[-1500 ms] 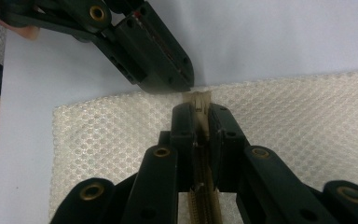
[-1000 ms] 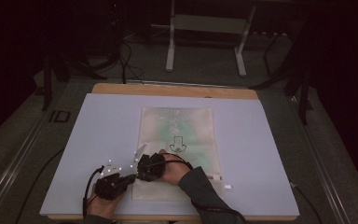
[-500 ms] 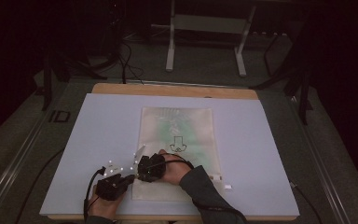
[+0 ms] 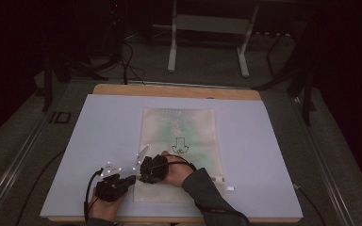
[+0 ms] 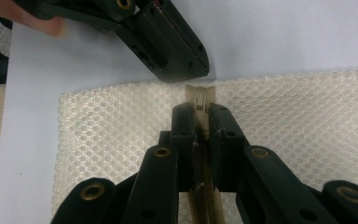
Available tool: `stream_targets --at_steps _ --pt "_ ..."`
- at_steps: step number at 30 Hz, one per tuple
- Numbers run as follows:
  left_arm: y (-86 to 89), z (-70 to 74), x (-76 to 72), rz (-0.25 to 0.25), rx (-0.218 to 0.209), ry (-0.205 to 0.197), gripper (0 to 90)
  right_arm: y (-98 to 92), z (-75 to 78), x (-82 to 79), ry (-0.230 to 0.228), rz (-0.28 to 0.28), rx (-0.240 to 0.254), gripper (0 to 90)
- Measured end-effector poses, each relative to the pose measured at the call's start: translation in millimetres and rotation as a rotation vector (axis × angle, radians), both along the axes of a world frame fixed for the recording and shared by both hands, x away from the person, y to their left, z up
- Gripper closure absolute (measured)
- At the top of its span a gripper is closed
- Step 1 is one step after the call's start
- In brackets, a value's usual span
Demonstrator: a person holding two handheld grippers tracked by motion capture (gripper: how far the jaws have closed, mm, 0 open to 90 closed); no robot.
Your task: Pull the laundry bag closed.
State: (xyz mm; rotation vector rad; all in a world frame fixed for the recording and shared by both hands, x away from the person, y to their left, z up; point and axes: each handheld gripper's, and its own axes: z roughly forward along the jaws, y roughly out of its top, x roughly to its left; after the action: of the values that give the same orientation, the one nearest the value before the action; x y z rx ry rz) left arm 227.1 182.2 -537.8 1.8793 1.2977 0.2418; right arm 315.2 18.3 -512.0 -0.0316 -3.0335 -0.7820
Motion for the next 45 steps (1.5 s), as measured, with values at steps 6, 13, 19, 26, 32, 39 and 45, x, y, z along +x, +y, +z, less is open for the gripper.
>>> stream_targets --at_steps 6,13,19,26,32,39,45 --pt "-4.1 0.0 -1.5 -0.011 0.010 -0.002 89.4 -0.9 -0.9 0.8 0.003 0.001 0.012 82.0" --pt "-2.9 -2.0 -0.7 -0.025 0.004 -0.008 89.3 -0.5 -0.7 0.6 0.001 0.002 0.010 81.9" --pt "-4.4 -2.4 0.1 -0.026 0.010 -0.017 89.2 -1.0 -1.0 0.5 0.004 -0.001 0.013 81.9" --pt "-9.0 -2.3 -0.9 -0.007 0.042 -0.014 89.8 -0.5 -0.8 -0.5 -0.007 0.004 0.011 82.0" --pt "-11.7 -0.3 -0.4 -0.005 0.068 -0.005 90.0 0.3 0.4 -2.2 -0.024 0.014 -0.005 82.1" --pt "-12.2 -0.3 -0.5 0.004 0.068 0.000 90.0 -1.3 0.8 -3.6 -0.029 0.019 -0.017 82.2" --pt "-11.5 -0.8 -0.8 0.006 0.062 0.001 90.0 -9.7 2.1 -3.9 -0.034 0.017 -0.035 82.3"
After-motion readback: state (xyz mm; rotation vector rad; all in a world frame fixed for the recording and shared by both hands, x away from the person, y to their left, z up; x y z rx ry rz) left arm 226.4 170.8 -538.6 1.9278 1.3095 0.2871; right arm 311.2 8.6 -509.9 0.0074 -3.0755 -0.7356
